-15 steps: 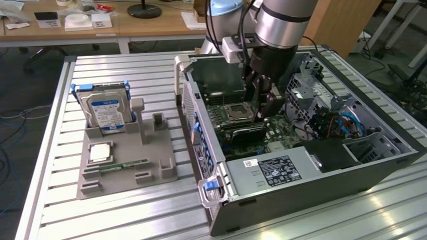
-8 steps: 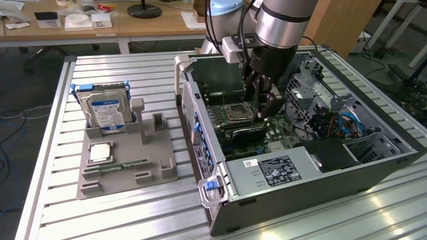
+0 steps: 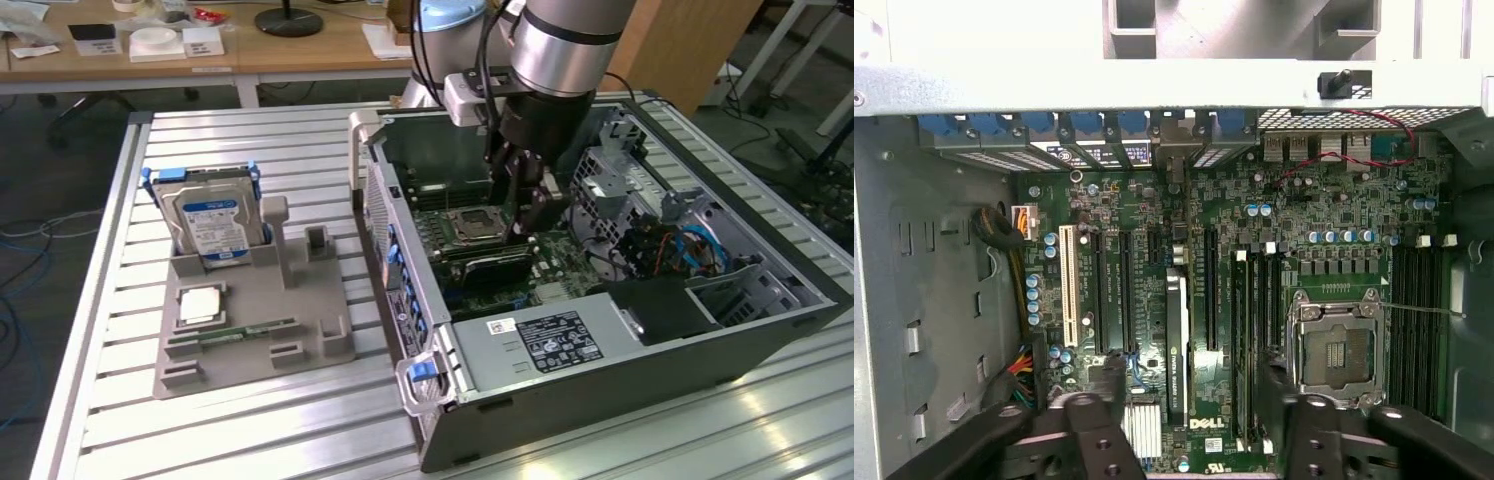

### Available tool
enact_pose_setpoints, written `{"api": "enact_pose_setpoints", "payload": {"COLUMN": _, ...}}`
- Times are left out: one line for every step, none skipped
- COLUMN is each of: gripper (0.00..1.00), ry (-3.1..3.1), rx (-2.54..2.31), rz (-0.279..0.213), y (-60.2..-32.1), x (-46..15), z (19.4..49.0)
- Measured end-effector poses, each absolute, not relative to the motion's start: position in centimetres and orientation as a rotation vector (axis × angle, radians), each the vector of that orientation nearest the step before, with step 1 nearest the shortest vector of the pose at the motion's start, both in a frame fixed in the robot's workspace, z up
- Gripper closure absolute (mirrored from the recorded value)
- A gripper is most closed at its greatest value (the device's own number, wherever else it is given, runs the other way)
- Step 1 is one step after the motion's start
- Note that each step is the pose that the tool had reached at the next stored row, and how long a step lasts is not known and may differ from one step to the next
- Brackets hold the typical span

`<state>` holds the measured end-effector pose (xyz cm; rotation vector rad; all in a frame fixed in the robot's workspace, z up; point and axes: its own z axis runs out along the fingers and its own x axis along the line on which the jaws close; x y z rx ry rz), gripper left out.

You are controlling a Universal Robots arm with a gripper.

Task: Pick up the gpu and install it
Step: 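Press down on the gpu until it lock into place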

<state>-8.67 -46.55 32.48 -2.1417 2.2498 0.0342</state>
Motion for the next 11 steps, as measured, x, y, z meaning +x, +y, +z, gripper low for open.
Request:
{"api": "enact_pose_setpoints", "payload": {"gripper": 0.39, "ry": 2.25, "rx": -2.142, "rz": 0.034, "y": -46.55, "x": -8.67, "z": 32.48}}
{"api": "enact_pose_setpoints", "payload": {"gripper": 0.45, "ry": 2.25, "rx": -2.142, "rz": 0.034, "y": -46.55, "x": -8.67, "z": 32.49}}
{"api": "enact_pose_setpoints", "payload": {"gripper": 0.51, "ry": 2.25, "rx": -2.142, "rz": 0.034, "y": -46.55, "x": -8.67, "z": 32.48}}
{"api": "enact_pose_setpoints", "payload": {"gripper": 0.56, "ry": 2.25, "rx": -2.142, "rz": 0.034, "y": -46.55, "x": -8.67, "z": 32.48}}
{"api": "enact_pose_setpoints", "payload": {"gripper": 0.56, "ry": 2.25, "rx": -2.142, "rz": 0.034, "y": -46.55, "x": -8.68, "z": 32.48}}
{"api": "enact_pose_setpoints", "payload": {"gripper": 0.62, "ry": 2.25, "rx": -2.142, "rz": 0.034, "y": -46.55, "x": -8.67, "z": 32.48}}
{"api": "enact_pose_setpoints", "payload": {"gripper": 0.62, "ry": 2.25, "rx": -2.142, "rz": 0.034, "y": -46.55, "x": -8.67, "z": 32.48}}
{"api": "enact_pose_setpoints", "payload": {"gripper": 0.68, "ry": 2.25, "rx": -2.142, "rz": 0.034, "y": -46.55, "x": -8.68, "z": 32.48}}
{"api": "enact_pose_setpoints", "payload": {"gripper": 0.74, "ry": 2.25, "rx": -2.142, "rz": 0.034, "y": -46.55, "x": -8.67, "z": 32.48}}
{"api": "enact_pose_setpoints", "payload": {"gripper": 0.74, "ry": 2.25, "rx": -2.142, "rz": 0.034, "y": -46.55, "x": -8.67, "z": 32.49}}
{"api": "enact_pose_setpoints", "payload": {"gripper": 0.8, "ry": 2.25, "rx": -2.142, "rz": 0.034, "y": -46.55, "x": -8.67, "z": 32.49}}
